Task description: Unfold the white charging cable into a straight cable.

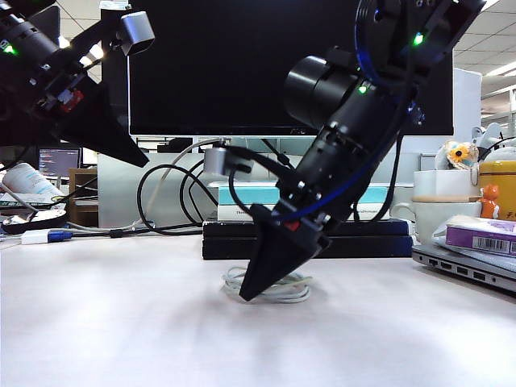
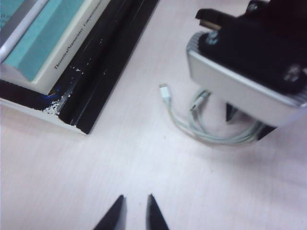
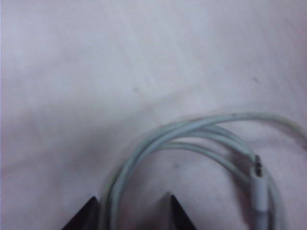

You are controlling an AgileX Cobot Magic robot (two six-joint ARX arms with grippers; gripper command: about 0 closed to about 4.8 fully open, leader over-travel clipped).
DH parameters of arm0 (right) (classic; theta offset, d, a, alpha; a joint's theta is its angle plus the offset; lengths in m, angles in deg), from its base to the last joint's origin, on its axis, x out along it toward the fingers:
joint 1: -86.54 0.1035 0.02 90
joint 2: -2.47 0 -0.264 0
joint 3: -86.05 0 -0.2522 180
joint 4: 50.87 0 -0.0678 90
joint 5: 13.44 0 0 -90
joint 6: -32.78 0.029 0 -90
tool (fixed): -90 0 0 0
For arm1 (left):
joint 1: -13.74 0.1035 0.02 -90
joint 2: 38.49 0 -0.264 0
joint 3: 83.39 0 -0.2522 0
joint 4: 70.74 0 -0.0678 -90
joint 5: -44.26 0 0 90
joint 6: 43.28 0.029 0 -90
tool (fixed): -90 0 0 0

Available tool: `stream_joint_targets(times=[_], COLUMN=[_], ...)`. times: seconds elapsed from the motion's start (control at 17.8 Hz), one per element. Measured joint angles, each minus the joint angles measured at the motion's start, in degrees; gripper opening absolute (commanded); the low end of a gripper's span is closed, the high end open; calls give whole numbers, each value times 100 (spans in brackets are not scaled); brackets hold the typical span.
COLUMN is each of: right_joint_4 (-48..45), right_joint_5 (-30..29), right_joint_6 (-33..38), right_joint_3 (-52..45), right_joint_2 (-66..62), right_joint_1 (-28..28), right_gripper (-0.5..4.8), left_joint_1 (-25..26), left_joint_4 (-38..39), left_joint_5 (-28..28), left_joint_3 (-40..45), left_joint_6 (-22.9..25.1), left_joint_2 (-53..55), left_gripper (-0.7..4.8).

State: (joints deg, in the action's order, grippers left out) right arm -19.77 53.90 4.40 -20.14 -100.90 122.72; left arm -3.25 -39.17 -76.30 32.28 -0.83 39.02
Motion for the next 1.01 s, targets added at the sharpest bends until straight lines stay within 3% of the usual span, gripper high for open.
stream_joint_targets(times=[0.11,0.17,0.22,0.45,0.56,0.62,0.79,0.9,0.96,1.01], right_joint_4=[-98,-138,-166,-243,94,466,2072,3550,4109,4599], right_joint_5=[-2,-9,-7,-13,11,20,-247,-999,-1386,-1838], right_joint_6=[0,2,2,323,708,802,844,688,603,468], right_joint_3=[11,26,33,57,199,326,1202,1537,1652,1755], right_joint_2=[-46,-79,-94,-153,-127,-20,734,1169,1394,1727], right_joint_1=[2,4,7,7,9,9,7,0,0,-4], right_gripper=[167,121,-14,-1,-1,-1,-1,-1,-1,-1], left_joint_1=[0,0,-2,0,0,0,-2,0,-2,4], left_joint_4=[-2,0,0,-7,-131,-223,-256,-251,-223,-98], left_joint_5=[-2,0,-2,7,13,15,129,101,-118,-837], left_joint_3=[0,0,0,0,0,0,0,0,0,0], left_joint_6=[-76,-92,-92,-92,-90,-70,120,332,442,634], left_joint_2=[0,0,0,0,0,0,0,0,0,0], left_gripper=[67,67,67,68,152,188,188,188,188,191])
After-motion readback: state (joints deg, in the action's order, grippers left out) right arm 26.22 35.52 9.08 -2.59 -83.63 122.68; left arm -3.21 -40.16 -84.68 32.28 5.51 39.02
